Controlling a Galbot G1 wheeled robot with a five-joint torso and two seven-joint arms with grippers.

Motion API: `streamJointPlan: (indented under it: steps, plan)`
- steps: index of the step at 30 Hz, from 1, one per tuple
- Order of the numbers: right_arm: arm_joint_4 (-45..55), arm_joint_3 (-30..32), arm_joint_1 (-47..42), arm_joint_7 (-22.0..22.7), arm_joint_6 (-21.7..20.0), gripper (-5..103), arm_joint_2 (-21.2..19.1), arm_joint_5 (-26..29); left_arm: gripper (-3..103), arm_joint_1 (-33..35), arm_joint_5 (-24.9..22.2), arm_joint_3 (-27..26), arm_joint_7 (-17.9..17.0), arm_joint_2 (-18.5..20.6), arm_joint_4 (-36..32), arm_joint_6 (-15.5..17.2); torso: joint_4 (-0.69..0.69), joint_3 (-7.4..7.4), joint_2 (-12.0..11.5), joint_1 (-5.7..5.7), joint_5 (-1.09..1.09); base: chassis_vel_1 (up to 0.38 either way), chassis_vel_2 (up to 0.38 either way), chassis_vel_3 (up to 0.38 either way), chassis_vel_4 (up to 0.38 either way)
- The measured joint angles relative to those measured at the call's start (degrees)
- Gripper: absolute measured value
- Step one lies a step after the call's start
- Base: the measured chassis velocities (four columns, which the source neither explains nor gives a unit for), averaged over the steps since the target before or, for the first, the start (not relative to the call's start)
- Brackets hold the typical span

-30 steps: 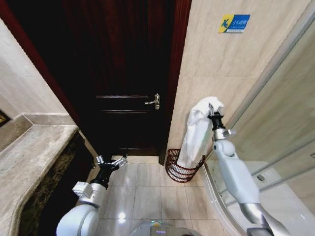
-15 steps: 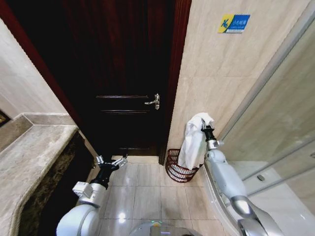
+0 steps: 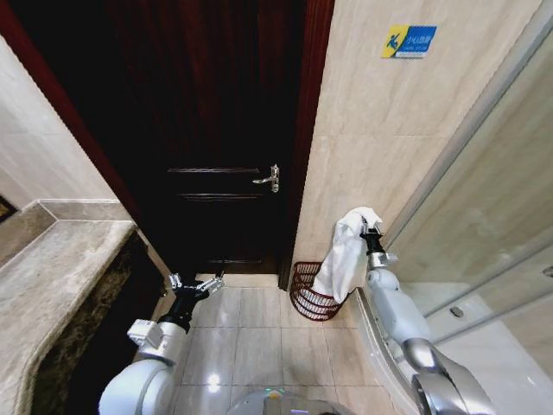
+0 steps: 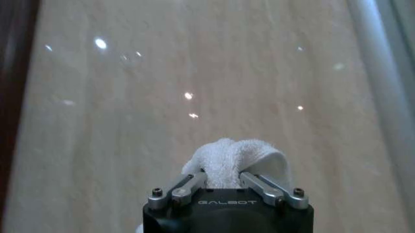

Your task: Discard the used towel into the hamper.

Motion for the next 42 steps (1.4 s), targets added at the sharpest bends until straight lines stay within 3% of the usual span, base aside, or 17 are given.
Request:
streamJointPlan:
  steps: [7,21,27,30,34,38,42]
  plan:
    - [5.6,-0.3,-1.6,-0.1,-1.4,9,1.8,-0.8,100,0.0,0.0,0.0,0.0,0.0,0.0,0.0,0.0,-0.01,0.0,-0.01,-0.03,0.0,0.0,0.0,0.0]
    - [2.5,0.3,-2.6,-0.2,-0.8,9,3.0,-3.3,100,0.0,0.0,0.0,0.0,0.0,0.0,0.0,-0.02,0.0,0.0,0.01,-0.01,0.0,0.0,0.0,0.0]
    - [-0.5,0.0,-3.2,-2.6,1.6,9,4.2,-2.5,100,0.0,0.0,0.0,0.0,0.0,0.0,0.0,-0.01,-0.01,0.0,-0.01,-0.02,0.0,0.0,0.0,0.0]
    - [-7.2,-0.4,-2.2,-6.4,3.5,9,5.1,0.3,100,0.0,0.0,0.0,0.0,0.0,0.0,0.0,0.0,0.0,0.0,-0.01,0.0,0.0,0.0,0.0,0.0]
    - [-8.5,-1.3,-2.8,-7.5,1.5,9,5.5,2.0,100,0.0,0.0,0.0,0.0,0.0,0.0,0.0,-0.01,-0.01,0.0,-0.01,-0.02,0.0,0.0,0.0,0.0]
    - [-9.3,-1.1,-3.5,-7.6,-1.2,9,5.9,-0.1,100,0.0,0.0,0.0,0.0,0.0,0.0,0.0,0.0,0.0,0.0,-0.01,0.0,0.0,0.0,0.0,0.0]
    - [-9.8,-0.7,-3.7,-4.9,-2.7,9,5.9,-2.1,100,0.0,0.0,0.0,0.0,0.0,0.0,0.0,-0.01,-0.01,0.0,-0.01,-0.02,0.0,0.0,0.0,0.0]
